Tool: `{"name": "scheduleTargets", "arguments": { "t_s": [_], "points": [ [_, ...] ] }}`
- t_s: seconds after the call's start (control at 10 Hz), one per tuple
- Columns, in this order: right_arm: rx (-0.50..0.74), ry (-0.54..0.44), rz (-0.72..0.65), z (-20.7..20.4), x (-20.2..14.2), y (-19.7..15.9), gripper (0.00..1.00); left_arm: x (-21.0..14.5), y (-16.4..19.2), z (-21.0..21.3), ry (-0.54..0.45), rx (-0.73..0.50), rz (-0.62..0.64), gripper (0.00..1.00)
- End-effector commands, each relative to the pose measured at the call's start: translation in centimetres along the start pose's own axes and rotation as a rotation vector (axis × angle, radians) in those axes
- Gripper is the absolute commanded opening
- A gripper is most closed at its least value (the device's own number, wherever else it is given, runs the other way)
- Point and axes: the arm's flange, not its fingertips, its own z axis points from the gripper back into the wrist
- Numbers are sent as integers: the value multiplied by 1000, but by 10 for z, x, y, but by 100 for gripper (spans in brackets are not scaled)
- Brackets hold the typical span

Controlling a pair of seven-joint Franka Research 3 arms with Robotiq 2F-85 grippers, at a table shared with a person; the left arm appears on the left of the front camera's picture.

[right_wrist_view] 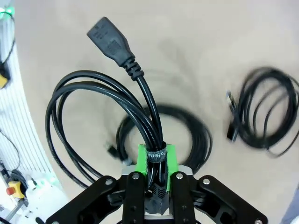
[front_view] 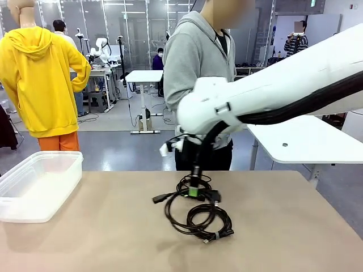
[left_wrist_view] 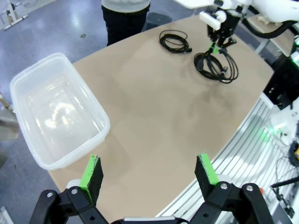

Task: Organize and store the cables.
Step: Place the Power Cable into the Organizing box.

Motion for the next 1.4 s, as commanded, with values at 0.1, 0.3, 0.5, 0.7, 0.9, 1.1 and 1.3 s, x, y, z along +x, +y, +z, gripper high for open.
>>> {"name": "scheduleTargets", "arguments": {
  "t_s": [0.1,0.3,0.5,0.7,0.9,1.1,1.3],
  "points": [
    [3,20,-14,-10,58,-15,0,0,-1,1,-5,-8,-8,100],
    [15,4,-23,-36,86,-15,0,0,-1,1,-5,-8,-8,100],
    [51,-6,-28,-63,94,-16,0,0,-1,1,-5,-8,-8,100],
    [53,-1,-48,-84,98,-19,0,0,-1,1,-5,-8,-8,100],
    [60,10,-81,-105,101,-21,0,0,-1,1,-5,-8,-8,100],
    [49,11,-90,-106,100,-21,0,0,-1,1,-5,-8,-8,100],
    [40,29,-69,-104,100,-15,66,0,-1,1,-5,-8,-8,100]
  ]
}}
